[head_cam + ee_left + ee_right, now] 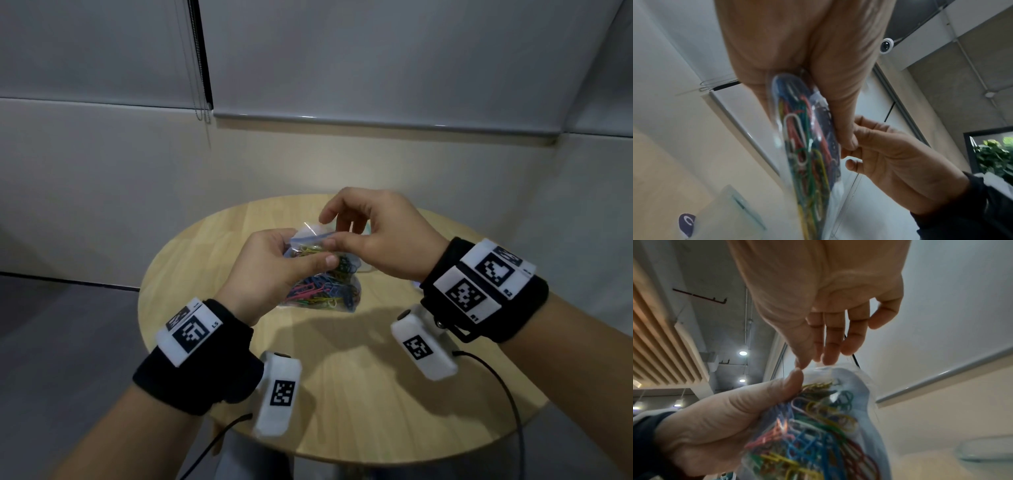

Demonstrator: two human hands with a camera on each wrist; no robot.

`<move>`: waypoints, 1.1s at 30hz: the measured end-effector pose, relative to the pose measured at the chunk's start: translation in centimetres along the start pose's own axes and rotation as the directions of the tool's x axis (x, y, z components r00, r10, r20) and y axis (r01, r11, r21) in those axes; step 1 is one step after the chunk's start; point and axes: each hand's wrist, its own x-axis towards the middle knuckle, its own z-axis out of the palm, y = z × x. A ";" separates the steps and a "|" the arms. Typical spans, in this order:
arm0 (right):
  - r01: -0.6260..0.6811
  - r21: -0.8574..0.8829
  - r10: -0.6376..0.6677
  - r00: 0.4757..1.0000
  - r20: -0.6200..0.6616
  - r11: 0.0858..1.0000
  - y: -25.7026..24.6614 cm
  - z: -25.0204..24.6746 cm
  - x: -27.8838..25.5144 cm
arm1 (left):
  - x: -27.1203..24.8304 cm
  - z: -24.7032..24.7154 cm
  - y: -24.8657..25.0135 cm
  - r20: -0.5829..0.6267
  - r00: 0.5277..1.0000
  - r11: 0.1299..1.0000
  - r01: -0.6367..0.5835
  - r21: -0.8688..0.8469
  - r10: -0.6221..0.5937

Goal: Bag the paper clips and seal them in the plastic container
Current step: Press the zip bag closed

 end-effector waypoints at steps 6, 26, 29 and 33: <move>-0.066 -0.006 0.066 0.998 0.006 0.998 -0.1 -0.2 0.2 | 0.0 0.2 0.1 -0.006 1.000 0.999 -0.025 0.021 0.026; -0.253 0.520 0.054 0.929 0.366 0.816 1.8 -1.1 -1.1 | 0.3 0.5 0.5 0.042 0.999 0.946 0.024 -0.322 -0.011; -0.225 0.449 0.071 0.940 0.334 0.865 1.8 -1.1 -0.6 | 0.4 0.6 0.3 0.062 0.998 0.949 0.033 -0.314 -0.015; -0.133 0.432 0.042 0.976 0.214 0.892 1.6 -1.3 -0.3 | 0.7 -0.1 0.9 0.157 0.987 0.960 0.068 -0.271 -0.026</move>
